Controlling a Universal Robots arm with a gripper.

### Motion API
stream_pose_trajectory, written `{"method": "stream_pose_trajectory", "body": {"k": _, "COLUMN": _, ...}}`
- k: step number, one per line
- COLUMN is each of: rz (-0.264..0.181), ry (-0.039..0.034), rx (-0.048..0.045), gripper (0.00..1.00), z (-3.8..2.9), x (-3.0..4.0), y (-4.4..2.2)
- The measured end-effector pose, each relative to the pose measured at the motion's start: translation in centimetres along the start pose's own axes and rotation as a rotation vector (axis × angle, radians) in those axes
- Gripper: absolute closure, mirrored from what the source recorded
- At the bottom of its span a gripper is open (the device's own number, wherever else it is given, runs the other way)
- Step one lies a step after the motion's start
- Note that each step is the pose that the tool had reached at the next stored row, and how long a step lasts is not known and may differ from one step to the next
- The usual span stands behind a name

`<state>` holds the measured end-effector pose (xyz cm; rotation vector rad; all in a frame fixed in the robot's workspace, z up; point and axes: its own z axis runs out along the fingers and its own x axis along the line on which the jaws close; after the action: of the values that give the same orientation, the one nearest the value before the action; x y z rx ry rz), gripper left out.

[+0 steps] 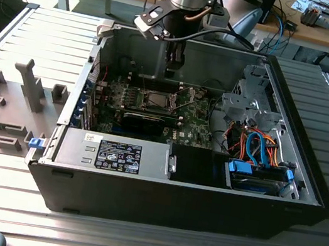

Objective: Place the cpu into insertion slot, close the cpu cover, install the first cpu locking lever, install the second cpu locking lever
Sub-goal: 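Close the cpu cover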

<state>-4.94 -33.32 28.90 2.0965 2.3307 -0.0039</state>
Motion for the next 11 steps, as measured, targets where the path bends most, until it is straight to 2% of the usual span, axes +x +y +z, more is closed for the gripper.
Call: {"method": "stream_pose_trajectory", "body": {"k": 11, "rz": 0.0, "ry": -0.0005, "rx": 0.0001, "gripper": 0.89, "z": 0.0, "x": -0.12, "y": 1.1}}
